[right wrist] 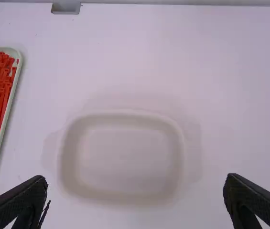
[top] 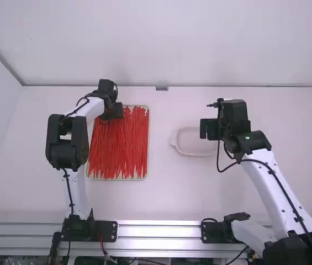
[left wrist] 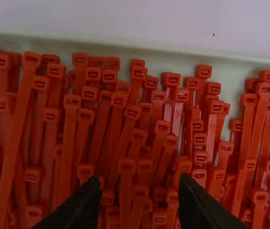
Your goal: Fasten the cable tie
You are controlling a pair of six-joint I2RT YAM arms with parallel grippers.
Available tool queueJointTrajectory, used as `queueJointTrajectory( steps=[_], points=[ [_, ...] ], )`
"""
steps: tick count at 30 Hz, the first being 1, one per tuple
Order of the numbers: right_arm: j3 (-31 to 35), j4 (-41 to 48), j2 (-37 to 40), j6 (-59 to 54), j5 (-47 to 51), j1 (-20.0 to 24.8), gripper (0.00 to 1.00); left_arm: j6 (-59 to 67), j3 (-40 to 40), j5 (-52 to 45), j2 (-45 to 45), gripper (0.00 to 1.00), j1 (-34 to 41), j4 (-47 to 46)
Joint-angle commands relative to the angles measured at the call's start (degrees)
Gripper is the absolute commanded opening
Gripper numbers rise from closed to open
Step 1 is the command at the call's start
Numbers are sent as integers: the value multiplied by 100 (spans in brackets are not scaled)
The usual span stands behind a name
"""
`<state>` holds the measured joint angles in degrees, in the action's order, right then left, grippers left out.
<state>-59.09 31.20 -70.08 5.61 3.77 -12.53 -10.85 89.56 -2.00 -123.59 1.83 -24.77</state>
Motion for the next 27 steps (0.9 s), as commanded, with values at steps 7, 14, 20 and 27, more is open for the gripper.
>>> queueJointTrajectory(
  steps=[7,14,20,27],
  points=[
    [-85,15,-42,-2,13,-26,98,-7,-83,162,-9,35,37,-22],
    [-85,33,-42,-4,13,-28,98,-28,-83,149,-9,34,37,-15],
    [-85,35,-42,-4,13,-28,98,-33,-227,146,-9,33,39,166],
    [-85,33,-42,0,15,-26,98,-131,-393,166,-9,32,37,343]
  ],
)
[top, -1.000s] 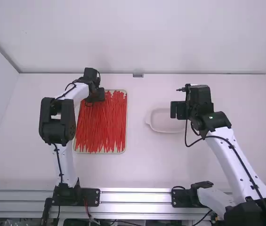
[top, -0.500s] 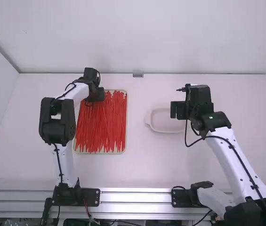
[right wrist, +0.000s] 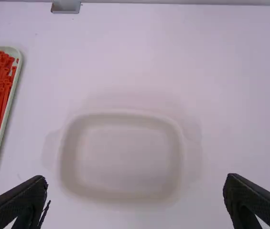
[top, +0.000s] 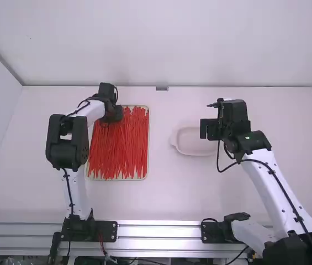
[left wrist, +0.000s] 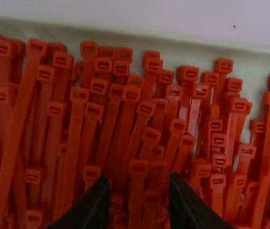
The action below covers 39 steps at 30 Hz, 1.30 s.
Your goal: Fasten the cable tie
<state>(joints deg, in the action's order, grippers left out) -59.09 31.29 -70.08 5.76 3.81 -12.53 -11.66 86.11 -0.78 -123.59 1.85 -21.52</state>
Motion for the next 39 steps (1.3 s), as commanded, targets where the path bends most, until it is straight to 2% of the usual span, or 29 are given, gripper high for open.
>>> queueJointTrajectory(
  steps=[1,21,24,39],
  points=[
    [-85,22,-42,-20,11,-28,98,-52,-48,44,-9,32,35,39],
    [-85,-35,-42,-24,11,-26,98,-94,-52,201,-9,24,35,302],
    [-85,-20,-42,-52,7,-28,98,-90,-55,236,-9,19,35,308],
    [-85,-20,-42,-129,-116,-28,99,-96,-229,232,-9,15,35,516]
  ],
)
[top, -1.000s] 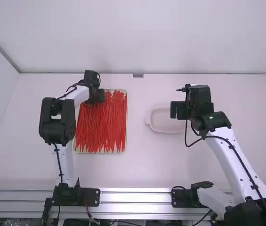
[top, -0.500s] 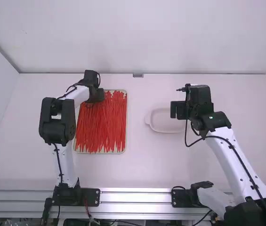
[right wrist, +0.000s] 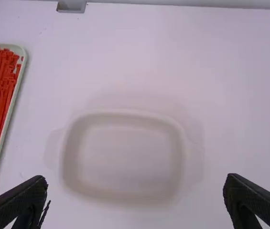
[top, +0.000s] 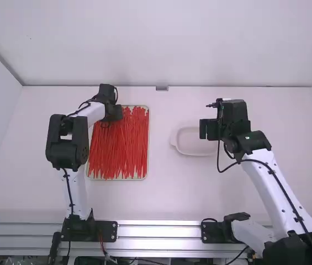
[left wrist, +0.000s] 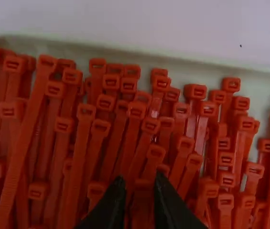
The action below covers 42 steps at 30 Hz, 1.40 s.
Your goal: Fasten the cable tie
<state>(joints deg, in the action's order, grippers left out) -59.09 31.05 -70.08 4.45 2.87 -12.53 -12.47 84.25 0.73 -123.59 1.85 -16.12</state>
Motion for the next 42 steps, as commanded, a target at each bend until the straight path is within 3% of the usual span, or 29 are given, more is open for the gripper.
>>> queueJointTrajectory(
  steps=[1,8,11,24,42],
  points=[
    [-85,2,-44,4,-17,-26,98,-15,-44,79,-9,15,35,-17],
    [-85,7,-44,4,-24,-28,98,-17,-44,24,-9,11,35,55],
    [-85,4,-42,2,-22,-26,98,-28,-42,39,-9,1,39,83],
    [-83,-13,-44,2,-24,-26,98,-175,48,87,-7,1,35,358],
    [-83,-31,-44,-39,-24,-26,98,-468,1416,17,48,1,39,92]
  ],
)
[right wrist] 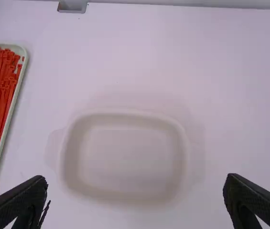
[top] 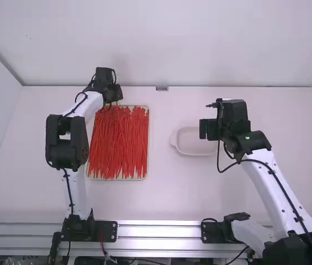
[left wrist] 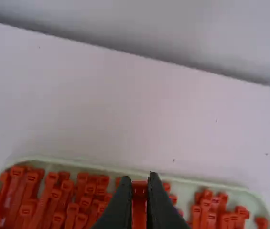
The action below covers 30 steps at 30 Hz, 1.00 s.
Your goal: Fasten the cable tie
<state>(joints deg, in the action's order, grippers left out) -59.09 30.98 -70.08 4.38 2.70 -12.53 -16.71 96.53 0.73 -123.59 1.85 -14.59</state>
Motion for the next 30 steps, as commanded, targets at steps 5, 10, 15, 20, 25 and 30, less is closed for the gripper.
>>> queueJointTrajectory(
  steps=[5,10,15,20,25,30],
  points=[
    [-83,-35,-44,-98,-7,-26,98,-42,518,20,232,2,39,-225],
    [-83,-33,-44,-101,-7,-28,98,-39,645,46,638,1,39,-317],
    [-83,-28,-44,-140,-7,-26,98,-44,632,92,1027,1,39,-372],
    [-83,-28,-44,-138,-9,-28,98,212,632,323,1746,1,44,-693],
    [-83,-31,-44,-116,-11,-28,98,313,625,472,2347,1,39,-977],
    [-83,-52,-44,-173,-186,-26,98,321,614,459,2839,1,42,-1187]
  ],
)
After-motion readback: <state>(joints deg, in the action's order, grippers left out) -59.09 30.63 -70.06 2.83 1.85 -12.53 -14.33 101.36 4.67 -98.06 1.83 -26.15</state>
